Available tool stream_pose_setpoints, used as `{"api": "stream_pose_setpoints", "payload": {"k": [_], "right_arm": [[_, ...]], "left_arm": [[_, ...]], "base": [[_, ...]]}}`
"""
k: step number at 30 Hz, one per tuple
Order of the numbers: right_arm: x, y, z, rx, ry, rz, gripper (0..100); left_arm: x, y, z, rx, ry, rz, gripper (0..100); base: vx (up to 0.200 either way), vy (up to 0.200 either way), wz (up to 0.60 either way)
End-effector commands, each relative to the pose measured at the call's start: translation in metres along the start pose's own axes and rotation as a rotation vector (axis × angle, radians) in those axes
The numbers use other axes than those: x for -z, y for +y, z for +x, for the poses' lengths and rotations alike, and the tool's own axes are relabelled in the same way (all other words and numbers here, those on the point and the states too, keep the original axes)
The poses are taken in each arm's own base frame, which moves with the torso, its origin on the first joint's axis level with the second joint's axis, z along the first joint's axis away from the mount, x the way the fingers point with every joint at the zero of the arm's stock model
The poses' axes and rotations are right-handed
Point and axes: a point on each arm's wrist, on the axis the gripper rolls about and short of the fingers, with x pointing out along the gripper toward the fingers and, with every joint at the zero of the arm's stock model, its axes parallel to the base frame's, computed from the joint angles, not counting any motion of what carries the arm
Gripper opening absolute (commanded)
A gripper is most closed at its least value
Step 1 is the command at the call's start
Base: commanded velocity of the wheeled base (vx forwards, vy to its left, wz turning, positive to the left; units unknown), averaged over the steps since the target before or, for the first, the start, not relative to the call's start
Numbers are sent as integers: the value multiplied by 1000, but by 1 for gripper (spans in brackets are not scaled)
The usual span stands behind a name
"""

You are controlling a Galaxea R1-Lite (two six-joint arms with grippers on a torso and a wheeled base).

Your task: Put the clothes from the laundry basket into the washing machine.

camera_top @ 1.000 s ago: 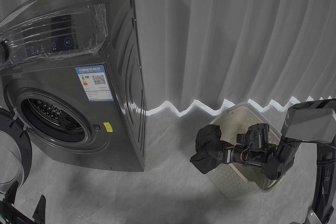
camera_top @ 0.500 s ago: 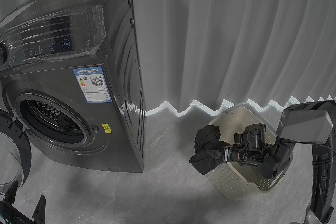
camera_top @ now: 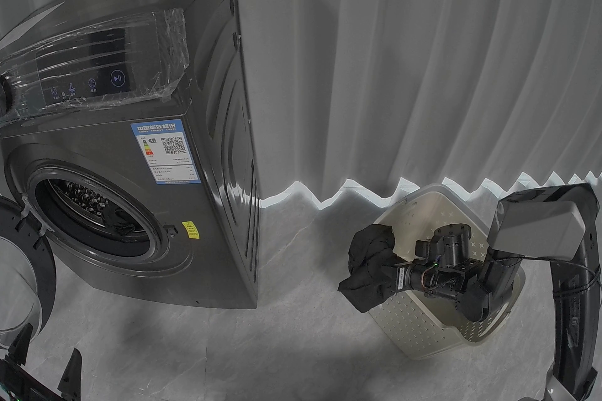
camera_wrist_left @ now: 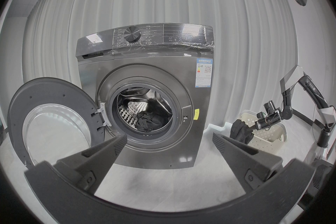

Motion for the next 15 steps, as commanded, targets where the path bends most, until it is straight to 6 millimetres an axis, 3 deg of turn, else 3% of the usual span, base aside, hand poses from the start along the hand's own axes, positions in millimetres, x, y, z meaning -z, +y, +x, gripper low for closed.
{"api": "stream_pose_setpoints", "payload": {"k": [1, 8, 15], "right_arm": [[-3, 2, -4, -5, -7, -2, 0], [-18, 7, -25, -17, -62, -7, 0], [-36, 19, -62, -51, -146, -20, 0]], "left_arm": [[5, 0, 0, 0, 0, 0, 100], [5, 0, 0, 0, 0, 0, 100], [5, 0, 0, 0, 0, -2, 100]], "base": [[0, 0, 0], [0, 0, 0], [0, 0, 0]]}}
